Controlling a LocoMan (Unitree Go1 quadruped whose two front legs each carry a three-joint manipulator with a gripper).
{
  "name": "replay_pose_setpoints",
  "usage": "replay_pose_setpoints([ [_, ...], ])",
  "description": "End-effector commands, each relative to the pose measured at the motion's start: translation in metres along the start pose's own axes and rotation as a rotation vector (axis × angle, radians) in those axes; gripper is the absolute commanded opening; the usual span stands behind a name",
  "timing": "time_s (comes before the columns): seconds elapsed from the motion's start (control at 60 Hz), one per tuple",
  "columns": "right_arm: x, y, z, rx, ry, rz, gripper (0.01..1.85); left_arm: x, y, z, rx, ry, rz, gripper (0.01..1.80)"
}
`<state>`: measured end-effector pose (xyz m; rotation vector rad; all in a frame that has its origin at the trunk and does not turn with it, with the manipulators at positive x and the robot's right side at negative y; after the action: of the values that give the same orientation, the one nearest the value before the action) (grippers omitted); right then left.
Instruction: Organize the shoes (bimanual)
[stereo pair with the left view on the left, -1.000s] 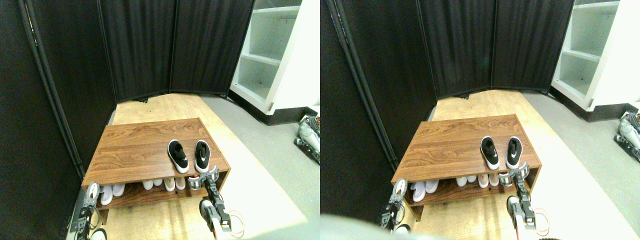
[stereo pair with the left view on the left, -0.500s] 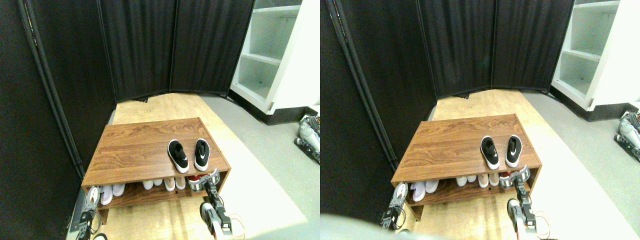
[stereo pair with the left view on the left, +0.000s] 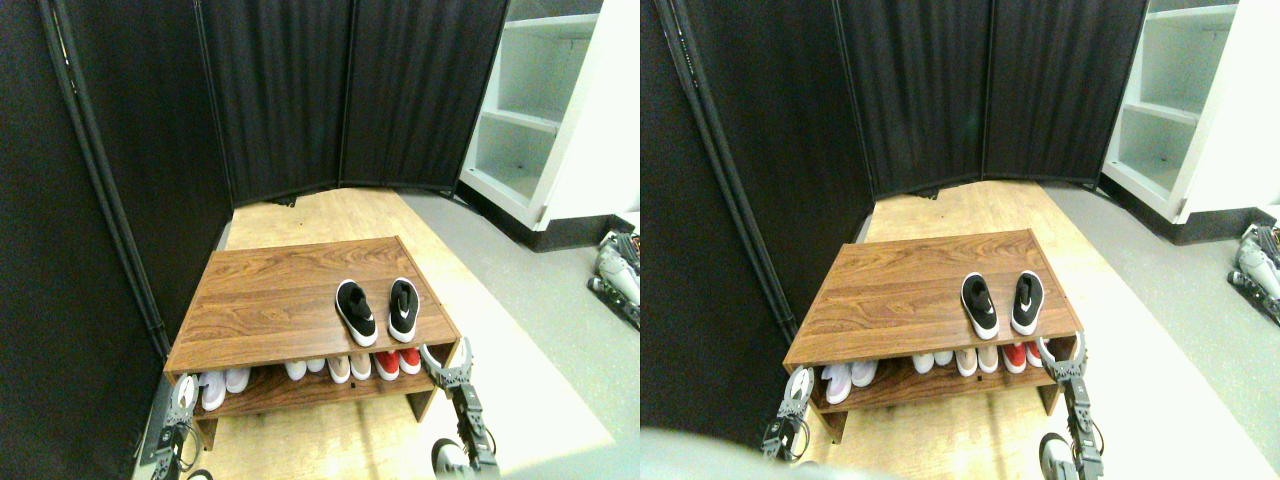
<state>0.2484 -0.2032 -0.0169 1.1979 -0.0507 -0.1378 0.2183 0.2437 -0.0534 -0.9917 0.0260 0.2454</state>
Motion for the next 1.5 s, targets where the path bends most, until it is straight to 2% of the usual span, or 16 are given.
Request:
replay_pose_setpoints([
  [0.017,0.007,0.016,0.013,-0.035,-0.078,0.062,0.01,0.002,-0.005,0.005,0.001,-0.024,-0.031,0.01],
  [0.2,0.032,0.021,0.034,-0.174,-0.151,0.088,0.01,0.003,-0.004,0.005,-0.01,-0.036,-0.029,0.01],
  [0.283,0.044,0.02,0.039,-0.161,-0.156,0.095,0.01,0.004,-0.003,0.006,-0.007,-0.038,-0.031,0.01],
  [0.383,0.069,0.013,0.041,-0.146,-0.178,0.081,0.01,0.004,-0.002,0.008,0.006,-0.041,-0.038,0.01],
  [0.45,0.083,0.008,0.04,-0.154,-0.178,0.046,0.01,0.004,-0.001,0.008,0.009,-0.049,-0.037,0.01],
  [0.483,0.084,0.007,0.039,-0.149,-0.177,0.04,0.01,0.004,-0.001,0.008,0.009,-0.048,-0.036,0.01],
  [0.533,0.093,0.004,0.036,-0.121,-0.195,-0.025,0.01,0.004,-0.001,0.009,0.008,-0.05,-0.034,0.01],
  [0.583,0.098,-0.001,0.034,-0.121,-0.198,-0.037,0.01,0.004,-0.001,0.009,0.002,-0.053,-0.032,0.01],
  [0.617,0.101,-0.004,0.032,-0.119,-0.221,-0.085,0.01,0.004,-0.001,0.009,0.005,-0.055,-0.035,0.01],
  [0.65,0.104,-0.008,0.031,-0.135,-0.226,-0.088,0.01,0.004,-0.001,0.01,0.007,-0.055,-0.035,0.01],
  [0.817,0.111,-0.022,0.021,-0.15,-0.184,-0.13,0.01,0.003,-0.001,0.011,0.008,-0.069,-0.028,0.01],
  [0.967,0.11,-0.021,0.004,-0.088,-0.131,-0.148,0.01,0.003,-0.001,0.011,0.007,-0.073,-0.029,0.01],
  [1.05,0.111,-0.019,-0.005,-0.1,-0.094,-0.121,0.01,0.002,-0.002,0.011,0.015,-0.075,-0.031,0.01],
  [1.217,0.113,-0.016,-0.018,-0.099,-0.02,-0.125,0.01,-0.001,-0.002,0.012,0.032,-0.095,-0.033,0.01],
  [1.333,0.115,-0.015,-0.027,-0.147,0.006,-0.115,0.01,-0.003,-0.002,0.012,0.026,-0.095,-0.039,0.01],
  [1.5,0.115,-0.013,-0.039,-0.104,0.04,-0.098,0.01,-0.006,-0.002,0.012,0.027,-0.116,-0.035,0.01],
])
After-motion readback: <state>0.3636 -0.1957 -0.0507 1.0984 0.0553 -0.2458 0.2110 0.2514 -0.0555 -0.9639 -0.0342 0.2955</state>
